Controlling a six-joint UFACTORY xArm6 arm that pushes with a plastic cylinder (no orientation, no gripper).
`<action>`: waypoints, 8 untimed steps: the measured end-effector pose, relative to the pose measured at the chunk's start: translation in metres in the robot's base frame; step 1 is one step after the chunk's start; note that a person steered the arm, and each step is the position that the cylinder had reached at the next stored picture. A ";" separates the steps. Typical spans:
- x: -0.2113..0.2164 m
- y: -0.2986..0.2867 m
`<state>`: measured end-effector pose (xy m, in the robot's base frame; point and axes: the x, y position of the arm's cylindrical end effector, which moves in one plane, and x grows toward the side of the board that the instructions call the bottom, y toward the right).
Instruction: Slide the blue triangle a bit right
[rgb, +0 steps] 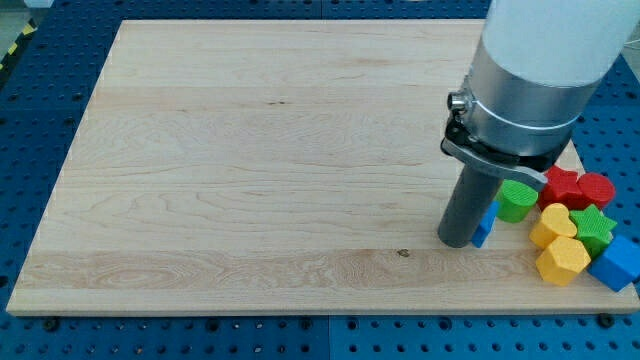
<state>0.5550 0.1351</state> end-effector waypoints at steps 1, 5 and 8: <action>0.000 0.017; -0.043 -0.013; -0.043 0.042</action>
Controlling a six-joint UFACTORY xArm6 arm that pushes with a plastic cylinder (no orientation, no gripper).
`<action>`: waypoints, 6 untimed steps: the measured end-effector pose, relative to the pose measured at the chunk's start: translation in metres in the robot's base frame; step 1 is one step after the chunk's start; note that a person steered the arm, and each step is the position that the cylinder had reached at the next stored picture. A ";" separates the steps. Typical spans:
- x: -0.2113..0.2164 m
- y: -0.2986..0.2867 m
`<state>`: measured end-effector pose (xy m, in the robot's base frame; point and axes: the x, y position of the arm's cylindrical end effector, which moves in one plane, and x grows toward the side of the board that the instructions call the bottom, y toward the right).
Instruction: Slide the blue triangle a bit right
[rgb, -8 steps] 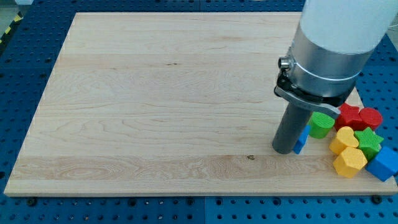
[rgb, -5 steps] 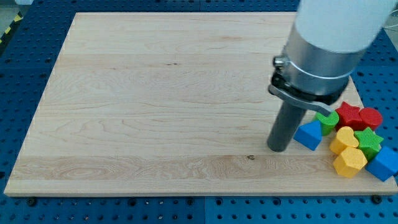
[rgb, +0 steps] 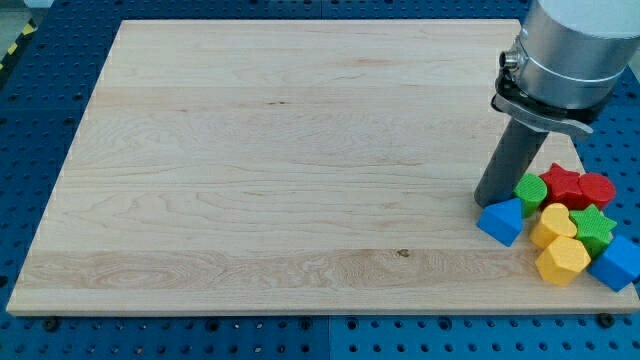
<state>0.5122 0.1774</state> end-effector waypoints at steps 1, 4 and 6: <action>0.000 0.000; 0.008 -0.020; 0.011 -0.014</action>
<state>0.5230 0.1635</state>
